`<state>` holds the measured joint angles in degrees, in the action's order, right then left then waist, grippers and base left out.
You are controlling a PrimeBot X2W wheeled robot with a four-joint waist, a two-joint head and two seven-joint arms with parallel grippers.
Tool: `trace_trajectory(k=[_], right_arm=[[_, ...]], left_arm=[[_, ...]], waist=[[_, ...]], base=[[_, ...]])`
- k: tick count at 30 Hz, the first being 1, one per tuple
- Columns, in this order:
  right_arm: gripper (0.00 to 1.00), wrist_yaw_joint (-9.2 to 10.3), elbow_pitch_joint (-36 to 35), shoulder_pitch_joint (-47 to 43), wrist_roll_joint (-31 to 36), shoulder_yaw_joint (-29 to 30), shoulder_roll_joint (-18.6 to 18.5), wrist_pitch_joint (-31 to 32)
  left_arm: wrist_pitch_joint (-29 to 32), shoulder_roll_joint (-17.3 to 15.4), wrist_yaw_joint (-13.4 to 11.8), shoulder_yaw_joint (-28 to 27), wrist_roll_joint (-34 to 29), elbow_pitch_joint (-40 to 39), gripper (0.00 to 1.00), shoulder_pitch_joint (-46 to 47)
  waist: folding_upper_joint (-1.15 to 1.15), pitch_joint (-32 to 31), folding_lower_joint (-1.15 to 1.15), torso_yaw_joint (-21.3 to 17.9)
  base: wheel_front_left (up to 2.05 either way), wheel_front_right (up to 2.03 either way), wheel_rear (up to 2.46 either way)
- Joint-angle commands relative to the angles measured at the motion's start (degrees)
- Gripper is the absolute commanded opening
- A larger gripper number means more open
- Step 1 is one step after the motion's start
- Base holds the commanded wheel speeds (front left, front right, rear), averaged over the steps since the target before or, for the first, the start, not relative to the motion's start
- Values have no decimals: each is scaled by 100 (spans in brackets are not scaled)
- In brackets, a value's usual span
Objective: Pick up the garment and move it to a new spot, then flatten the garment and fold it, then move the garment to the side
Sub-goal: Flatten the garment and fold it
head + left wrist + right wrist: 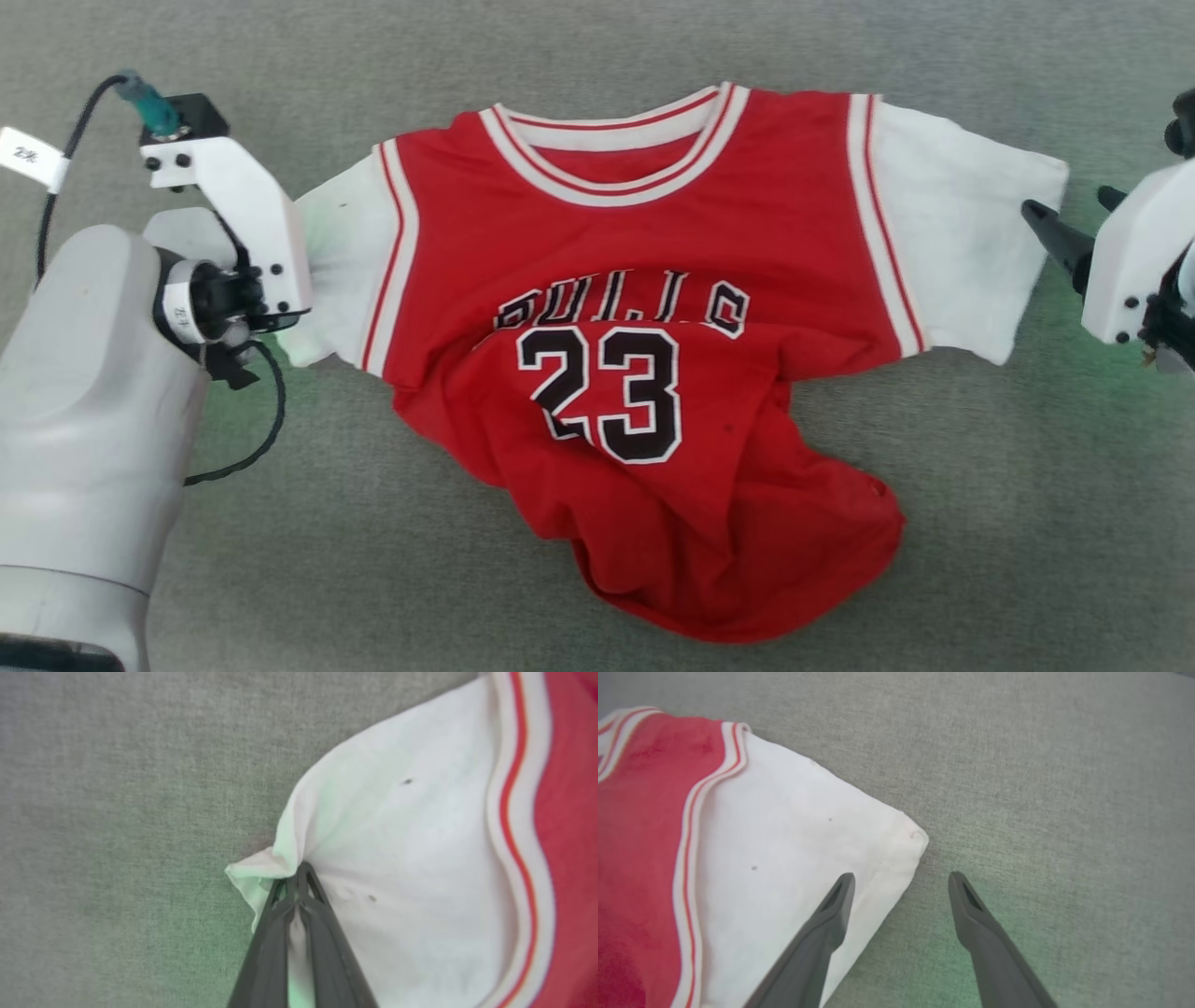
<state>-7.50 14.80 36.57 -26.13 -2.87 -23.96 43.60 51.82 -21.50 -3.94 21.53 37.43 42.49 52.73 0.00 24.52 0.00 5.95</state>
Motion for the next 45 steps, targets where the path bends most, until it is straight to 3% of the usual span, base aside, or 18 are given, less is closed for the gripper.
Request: trace_trajectory(k=[1, 8, 9, 10, 11, 21, 31, 45], right_arm=[[100, 1, 157, 128, -74, -119, -19, 117], [100, -7, 1214, 462, -497, -900, 124, 1326], [49, -7, 1259, 473, -561, -1074, 74, 1481], [11, -8, 1255, 493, -625, -1205, 31, 1540], [0, -16, 1249, 524, -721, -1279, 8, 1562], [0, 1, 820, 1110, -1139, -1229, -433, 845], [0, 1, 311, 1558, -1264, -1029, -517, 396], [0, 1, 87, 2395, -1113, -707, 38, 3]], left_arm=[[54, 201, 71, 151, 17, 211, 0, -254], [-138, 334, 194, 202, 36, 337, 0, -71], [-201, 345, 217, 203, 26, 340, 0, -50], [-243, 361, 220, 191, 37, 359, 0, -33], [-265, 377, 230, 186, 48, 395, 0, -18], [-575, 103, 335, 56, 19, 234, 0, 508], [-562, -353, 494, 65, -114, -546, 0, 1026], [-471, -602, 695, -7, -70, -1267, 0, 1896]], waist=[[0, 40, 0, 102], [0, 105, 0, 242], [0, 115, 0, 249], [0, 119, 0, 256], [0, 114, 0, 260], [0, -157, 0, 180], [0, -864, 0, -18], [0, -1796, 0, -255]], base=[[0, 0, 0], [0, 0, 0], [0, 0, 0], [0, 0, 0], [0, 0, 0], [0, 0, 0], [0, 0, 0], [0, 0, 0]])
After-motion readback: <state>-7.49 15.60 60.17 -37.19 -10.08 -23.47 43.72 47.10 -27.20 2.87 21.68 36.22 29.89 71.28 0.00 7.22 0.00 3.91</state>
